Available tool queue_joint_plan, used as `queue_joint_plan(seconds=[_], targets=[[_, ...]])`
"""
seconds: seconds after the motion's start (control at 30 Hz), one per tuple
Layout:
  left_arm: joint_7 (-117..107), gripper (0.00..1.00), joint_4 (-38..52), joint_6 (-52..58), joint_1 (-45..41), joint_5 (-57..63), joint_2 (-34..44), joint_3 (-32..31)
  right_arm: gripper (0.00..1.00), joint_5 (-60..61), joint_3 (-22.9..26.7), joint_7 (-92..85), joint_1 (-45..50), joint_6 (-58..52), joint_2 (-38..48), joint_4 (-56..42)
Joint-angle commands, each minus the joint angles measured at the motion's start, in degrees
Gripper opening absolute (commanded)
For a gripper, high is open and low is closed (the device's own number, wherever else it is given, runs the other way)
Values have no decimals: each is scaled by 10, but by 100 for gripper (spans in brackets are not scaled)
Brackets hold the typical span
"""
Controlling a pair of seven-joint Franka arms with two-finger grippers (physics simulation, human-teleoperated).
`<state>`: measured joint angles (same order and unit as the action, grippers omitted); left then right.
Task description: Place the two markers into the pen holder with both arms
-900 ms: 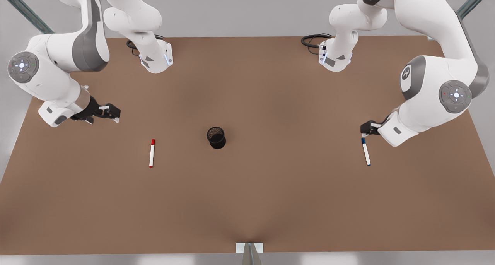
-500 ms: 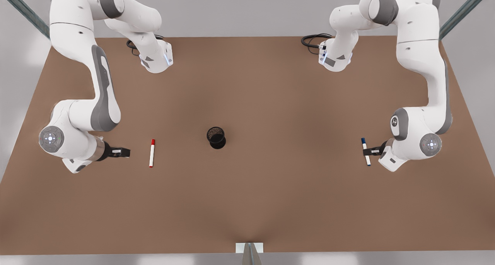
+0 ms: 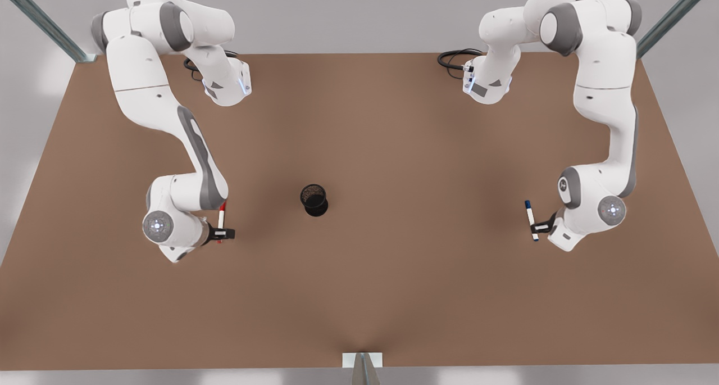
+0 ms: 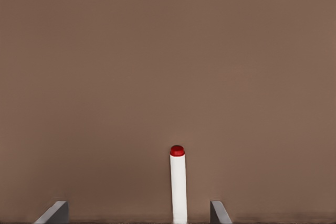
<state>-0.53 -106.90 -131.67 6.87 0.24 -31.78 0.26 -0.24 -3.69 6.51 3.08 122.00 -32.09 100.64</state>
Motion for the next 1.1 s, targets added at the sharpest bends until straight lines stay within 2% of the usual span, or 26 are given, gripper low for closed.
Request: queue_joint_plan(seconds=[0.0, 0.1, 0.13, 0.17, 0.2, 0.27, 0.47, 0.63, 0.77, 0.83, 0.87, 0.97, 1.07], targets=[[35, 61, 1, -35, -1, 1, -8, 0, 99, -1, 0, 57, -4, 64, 10, 32], [34, 60, 5, -47, -5, 0, -14, -1, 99, 0, 0, 63, -14, 84, -5, 34], [33, 60, 6, -47, -5, 0, -18, -1, 96, -1, 0, 64, -13, 84, -11, 35], [32, 60, 6, -48, -4, 0, -21, -1, 92, -1, 1, 64, -14, 87, -16, 35], [32, 59, 5, -48, -2, 0, -23, -1, 82, -1, 1, 63, -14, 98, -19, 35], [32, 55, 6, -55, -1, 0, -27, -1, 74, -2, 1, 63, -17, 103, -31, 30], [33, 49, 5, -81, 0, 0, -44, -1, 73, -11, 5, 60, -19, 127, -46, 31], [33, 40, 6, -83, 1, -1, -44, -1, 63, -11, 5, 60, -17, 125, -50, 32], [33, 40, 5, -89, 1, 0, -49, -1, 60, -11, 5, 61, -14, 124, -52, 32], [33, 38, 6, -93, 1, 0, -52, -1, 55, -11, 5, 61, -12, 123, -52, 32], [33, 35, 6, -93, 1, 0, -52, -1, 54, -11, 5, 61, -11, 123, -52, 32], [33, 26, 6, -93, 2, 0, -52, -1, 41, -11, 5, 61, -11, 122, -53, 32], [32, 21, 9, -87, 0, 0, -42, 0, 39, -12, 5, 61, -12, 123, -53, 32]])
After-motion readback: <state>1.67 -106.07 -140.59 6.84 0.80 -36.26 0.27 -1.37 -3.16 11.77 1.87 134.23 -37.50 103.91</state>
